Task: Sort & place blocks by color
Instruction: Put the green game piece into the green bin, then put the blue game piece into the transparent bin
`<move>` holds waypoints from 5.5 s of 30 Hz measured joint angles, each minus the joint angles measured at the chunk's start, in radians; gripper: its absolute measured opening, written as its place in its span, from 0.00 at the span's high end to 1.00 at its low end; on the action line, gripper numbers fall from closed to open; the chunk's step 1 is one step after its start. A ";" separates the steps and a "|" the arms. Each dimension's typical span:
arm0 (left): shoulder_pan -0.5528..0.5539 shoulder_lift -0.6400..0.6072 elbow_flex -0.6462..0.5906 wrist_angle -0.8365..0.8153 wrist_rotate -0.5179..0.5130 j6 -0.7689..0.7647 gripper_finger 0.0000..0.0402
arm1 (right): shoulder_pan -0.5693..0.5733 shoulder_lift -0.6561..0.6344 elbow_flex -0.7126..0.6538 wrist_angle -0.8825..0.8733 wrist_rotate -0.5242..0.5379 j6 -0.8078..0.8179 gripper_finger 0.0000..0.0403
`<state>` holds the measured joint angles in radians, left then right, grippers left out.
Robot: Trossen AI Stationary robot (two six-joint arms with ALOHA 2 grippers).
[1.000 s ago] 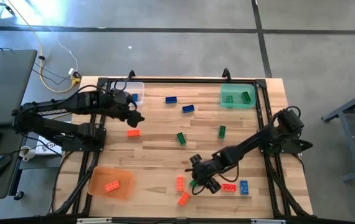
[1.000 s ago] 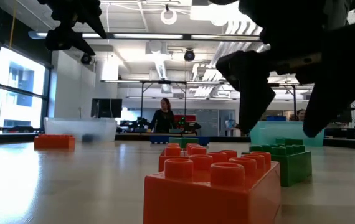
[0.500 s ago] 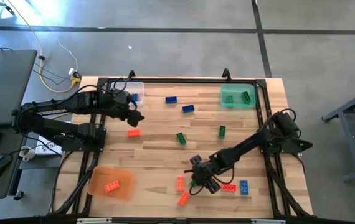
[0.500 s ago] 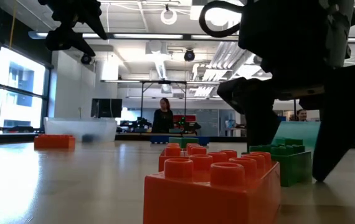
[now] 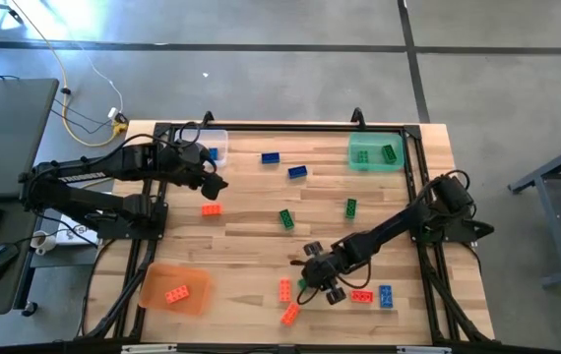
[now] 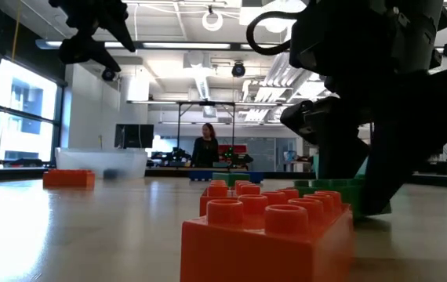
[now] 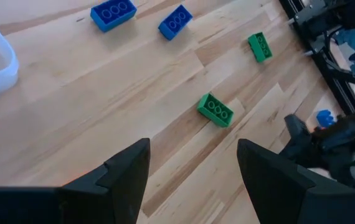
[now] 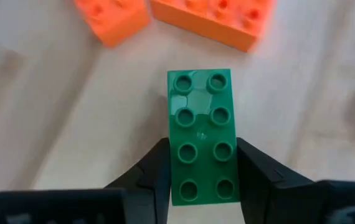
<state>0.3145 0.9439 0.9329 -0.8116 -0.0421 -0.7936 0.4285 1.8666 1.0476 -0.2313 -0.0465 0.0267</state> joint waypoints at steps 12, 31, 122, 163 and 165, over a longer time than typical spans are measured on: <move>0.002 0.000 0.000 0.001 -0.104 0.170 0.43 | -0.188 -0.199 0.000 -0.107 0.176 -0.034 0.72; 0.002 0.000 0.000 0.020 -0.187 0.390 0.43 | -0.539 -0.521 0.000 -0.139 0.525 0.023 0.72; 0.400 0.939 0.465 0.246 0.184 1.016 0.43 | -1.234 -0.368 0.000 -0.665 0.142 0.522 0.45; 0.411 1.106 0.475 0.233 0.180 1.267 0.43 | -1.233 -0.368 0.000 -0.551 0.090 0.492 0.45; 0.411 1.120 0.475 0.252 0.167 1.243 0.43 | -1.233 -0.368 0.000 -0.551 0.081 0.489 0.45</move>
<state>0.7258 2.0639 1.4082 -0.5601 0.1246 0.4492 -0.8047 1.4986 1.0477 -0.7826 0.0349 0.5159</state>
